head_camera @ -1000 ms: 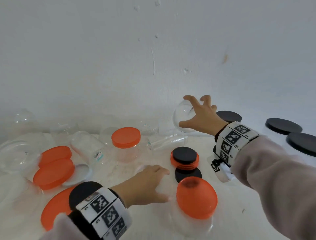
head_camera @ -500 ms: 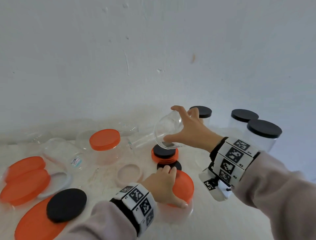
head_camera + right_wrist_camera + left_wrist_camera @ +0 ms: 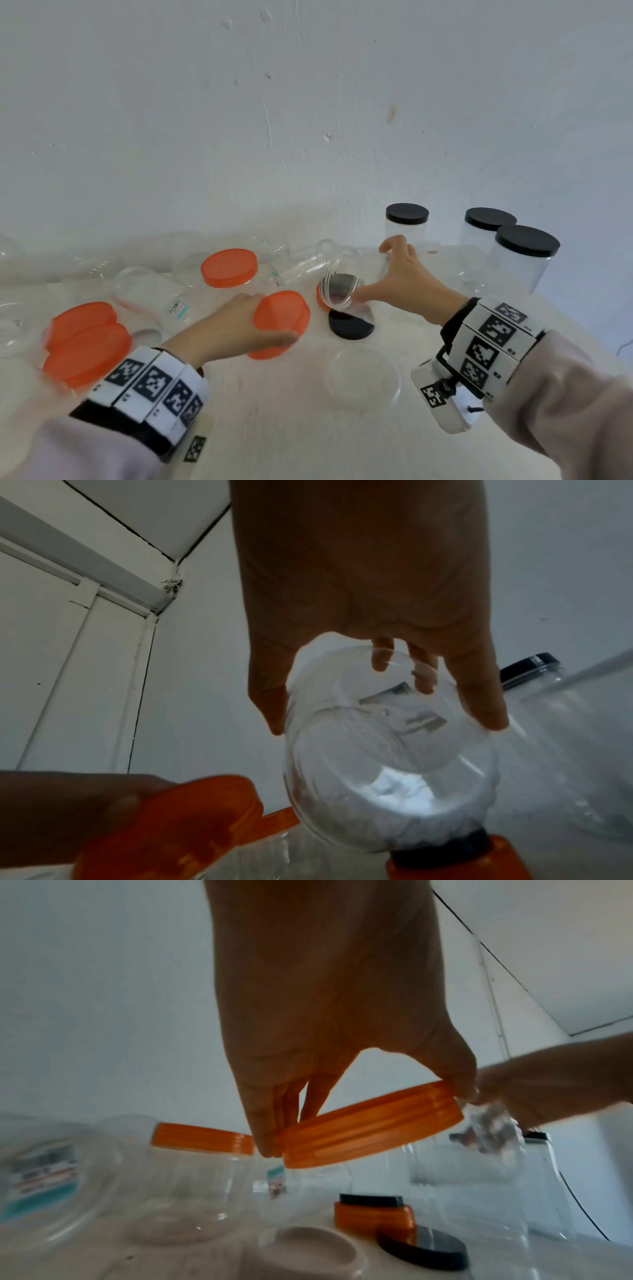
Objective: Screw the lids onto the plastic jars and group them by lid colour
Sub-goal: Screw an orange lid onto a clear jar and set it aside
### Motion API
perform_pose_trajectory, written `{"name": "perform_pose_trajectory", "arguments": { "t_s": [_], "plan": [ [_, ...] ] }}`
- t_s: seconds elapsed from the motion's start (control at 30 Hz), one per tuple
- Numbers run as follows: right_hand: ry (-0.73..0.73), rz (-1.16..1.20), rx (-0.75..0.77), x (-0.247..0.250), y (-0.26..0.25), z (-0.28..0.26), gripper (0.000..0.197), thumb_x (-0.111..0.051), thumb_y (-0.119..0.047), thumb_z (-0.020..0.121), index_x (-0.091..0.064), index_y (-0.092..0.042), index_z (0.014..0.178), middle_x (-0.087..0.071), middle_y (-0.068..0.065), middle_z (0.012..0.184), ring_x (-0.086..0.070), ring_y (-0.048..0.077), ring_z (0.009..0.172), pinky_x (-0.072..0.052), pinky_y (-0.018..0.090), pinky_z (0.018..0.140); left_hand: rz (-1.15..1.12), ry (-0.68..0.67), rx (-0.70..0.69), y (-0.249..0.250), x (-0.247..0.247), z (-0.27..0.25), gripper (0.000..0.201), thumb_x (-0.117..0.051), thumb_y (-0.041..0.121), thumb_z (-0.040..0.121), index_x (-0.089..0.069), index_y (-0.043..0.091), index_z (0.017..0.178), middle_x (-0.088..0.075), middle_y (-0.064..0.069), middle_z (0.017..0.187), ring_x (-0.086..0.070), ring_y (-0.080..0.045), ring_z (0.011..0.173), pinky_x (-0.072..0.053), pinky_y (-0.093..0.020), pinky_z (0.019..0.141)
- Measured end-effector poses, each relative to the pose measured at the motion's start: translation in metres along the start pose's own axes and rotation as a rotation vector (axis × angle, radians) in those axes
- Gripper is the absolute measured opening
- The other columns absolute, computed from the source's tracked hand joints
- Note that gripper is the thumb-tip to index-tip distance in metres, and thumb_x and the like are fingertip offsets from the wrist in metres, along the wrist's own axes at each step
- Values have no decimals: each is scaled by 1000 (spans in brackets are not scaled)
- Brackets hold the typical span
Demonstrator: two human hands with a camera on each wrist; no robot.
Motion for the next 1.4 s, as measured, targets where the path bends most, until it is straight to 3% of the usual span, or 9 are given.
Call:
{"name": "perform_pose_trajectory", "arguments": {
  "t_s": [0.17,0.27,0.43,0.6,0.77,1.13,1.23,1.3,1.4],
  "plan": [
    [-278,142,-99,-37,-7,-27,92,-89,-39,57,-37,-22,132,-38,3,120,-50,20,99,-45,23,69,-110,160,-17,-5,29,-21,47,-57,79,57,-43,47,89,-49,30,88,-49,21,73,-40,-2,62],
    [-391,176,-67,-60,-20,-44,81,-81,-52,50,-53,-18,118,-53,1,111,-55,18,96,-46,26,73,-183,211,-26,-7,32,-30,51,-58,83,59,-45,48,93,-52,33,91,-51,20,78,-37,-4,60],
    [-457,117,-62,-92,-25,-60,57,-79,-58,61,-49,-27,98,-43,-16,91,-44,1,84,-34,19,69,-264,216,-25,-12,29,-41,35,-58,74,60,-51,48,83,-60,34,81,-51,28,76,-37,-4,58],
    [-499,157,-90,-111,-26,-68,82,-83,-47,64,-40,-20,129,-48,-9,112,-50,8,104,-47,25,89,-309,202,-50,-9,31,-52,32,-60,68,62,-43,49,80,-50,52,66,-44,36,69,-36,5,56],
    [-595,131,-35,-123,-33,-73,104,-82,-44,58,-28,-24,144,-39,-13,113,-45,11,112,-44,27,95,-350,185,-88,-12,30,-56,33,-64,63,66,-55,46,92,-60,42,84,-52,26,82,-38,4,60],
    [-666,71,-6,-129,-24,-71,109,-91,-31,56,-23,-23,140,-45,-7,134,-41,17,128,-38,40,109,-272,136,-103,-9,16,-64,55,-70,75,50,-51,49,95,-59,37,94,-53,20,88,-39,1,64],
    [-711,66,17,-130,-22,-73,110,-90,-27,59,-21,-27,144,-42,-6,141,-40,17,133,-35,39,111,-141,77,-57,-10,6,-62,86,-57,84,41,-39,50,118,-41,26,119,-45,9,103,-36,-4,79],
    [-776,74,36,-131,-23,-76,104,-87,-21,67,-20,-30,146,-41,-10,142,-38,12,133,-33,37,113,-82,42,-63,-8,-1,-59,112,-56,86,41,-35,36,139,-35,17,134,-40,-2,118,-36,-16,91],
    [-800,84,54,-129,-25,-78,103,-85,-19,71,-18,-31,149,-40,-14,145,-35,10,136,-28,38,116,-50,25,-88,2,-6,-59,111,-59,83,46,-35,31,140,-31,21,127,-36,0,119,-30,-15,88]
  ]
}}
Point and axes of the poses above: each hand's wrist, its own z-axis towards the middle knuckle, its own x-axis out of the back of the hand, y = z × x, the point moved 6 cm from there along z, towards the middle knuckle
